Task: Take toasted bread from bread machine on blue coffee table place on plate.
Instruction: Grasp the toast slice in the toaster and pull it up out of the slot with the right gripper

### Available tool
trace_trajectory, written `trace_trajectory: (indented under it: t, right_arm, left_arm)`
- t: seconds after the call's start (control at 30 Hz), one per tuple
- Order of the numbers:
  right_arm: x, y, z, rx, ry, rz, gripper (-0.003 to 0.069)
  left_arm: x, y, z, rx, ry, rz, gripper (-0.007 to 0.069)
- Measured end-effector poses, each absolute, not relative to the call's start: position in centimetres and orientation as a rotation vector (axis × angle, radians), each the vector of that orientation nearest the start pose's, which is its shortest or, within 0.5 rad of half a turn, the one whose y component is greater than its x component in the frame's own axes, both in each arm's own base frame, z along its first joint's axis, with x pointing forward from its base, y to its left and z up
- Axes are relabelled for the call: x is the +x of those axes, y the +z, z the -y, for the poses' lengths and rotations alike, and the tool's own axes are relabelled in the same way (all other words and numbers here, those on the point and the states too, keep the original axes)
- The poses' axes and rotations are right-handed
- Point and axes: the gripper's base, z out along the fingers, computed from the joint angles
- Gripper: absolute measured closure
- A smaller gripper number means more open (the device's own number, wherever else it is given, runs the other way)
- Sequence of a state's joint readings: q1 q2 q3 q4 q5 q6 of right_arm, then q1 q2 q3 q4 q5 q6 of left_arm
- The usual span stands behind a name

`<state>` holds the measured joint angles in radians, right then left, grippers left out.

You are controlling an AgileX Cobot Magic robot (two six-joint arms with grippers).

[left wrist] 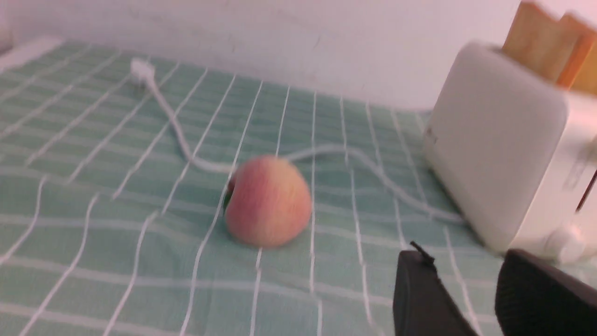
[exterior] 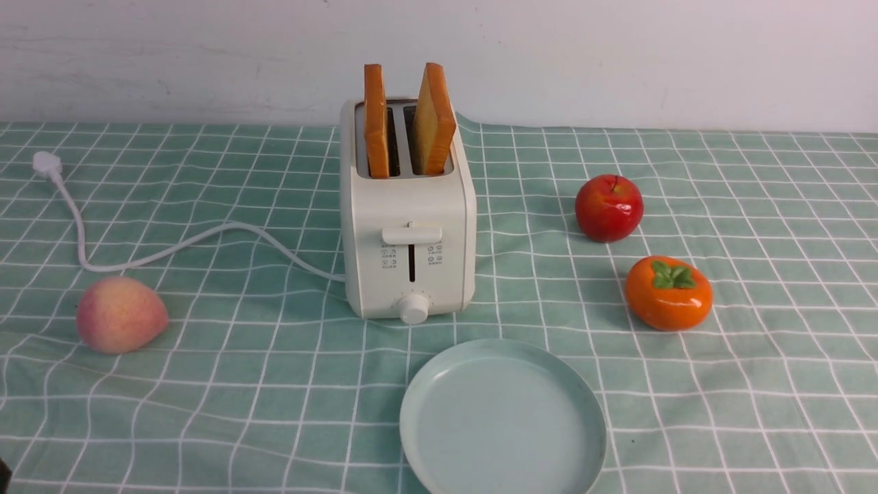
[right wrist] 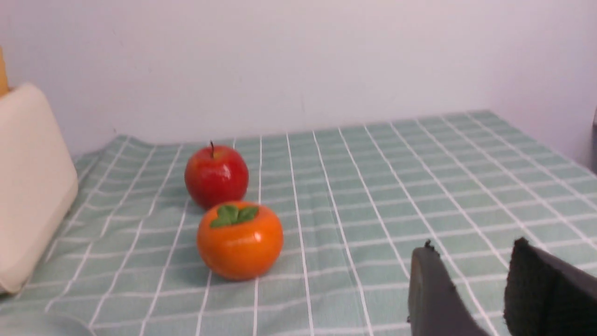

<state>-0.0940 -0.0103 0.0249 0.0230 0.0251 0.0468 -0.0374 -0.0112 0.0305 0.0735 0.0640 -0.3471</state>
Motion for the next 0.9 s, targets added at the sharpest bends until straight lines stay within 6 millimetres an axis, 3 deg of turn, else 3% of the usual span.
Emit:
trace_trajectory:
  t: [0.1,0.37,0.53,0.63,0.7,0.73,0.77,0.83,0.87,0.9]
  right_arm:
    - [5.6,20.6,0.5,0.121,-0.021,-1.483,0.0419]
    - [5.5,21.3,0.5,0.113,-0.025,-1.41,0.0419]
    - [4.9,23.6,0.6,0.163,0.051,-1.14,0.0419]
    - [4.7,24.6,0.6,0.202,0.111,-1.109,0.0419]
    - [4.4,28.1,0.5,0.233,0.183,-1.092,0.0419]
    - [4.5,28.4,0.5,0.235,0.185,-1.097,0.0419]
    - [4.6,30.7,0.5,0.238,0.199,-1.093,0.0419]
    - [5.0,33.2,0.5,0.245,0.214,-1.091,0.0419]
    - [5.6,35.7,0.6,0.267,0.245,-1.103,0.0419]
    - [5.7,36.1,0.6,0.266,0.245,-1.1,0.0419]
  left_arm:
    - [5.6,20.7,0.2,-0.171,-0.255,-1.461,0.0384]
    - [5.5,21.3,0.3,-0.161,-0.267,-1.392,0.0384]
    - [5.1,23.0,0.2,-0.217,-0.39,-1.196,0.0384]
    - [4.8,23.6,0.1,-0.27,-0.483,-1.105,0.0384]
    - [4.4,25.0,0.1,-0.305,-0.556,-1.051,0.0384]
    - [4.3,25.4,0.1,-0.304,-0.56,-1.041,0.0384]
    - [4.0,27.1,0.1,-0.298,-0.571,-1.017,0.0384]
    - [3.8,29.1,0.1,-0.283,-0.568,-1.004,0.0384]
    - [3.8,31.3,0.2,-0.279,-0.563,-1.011,0.0384]
    - [3.8,31.3,0.2,-0.279,-0.563,-1.011,0.0384]
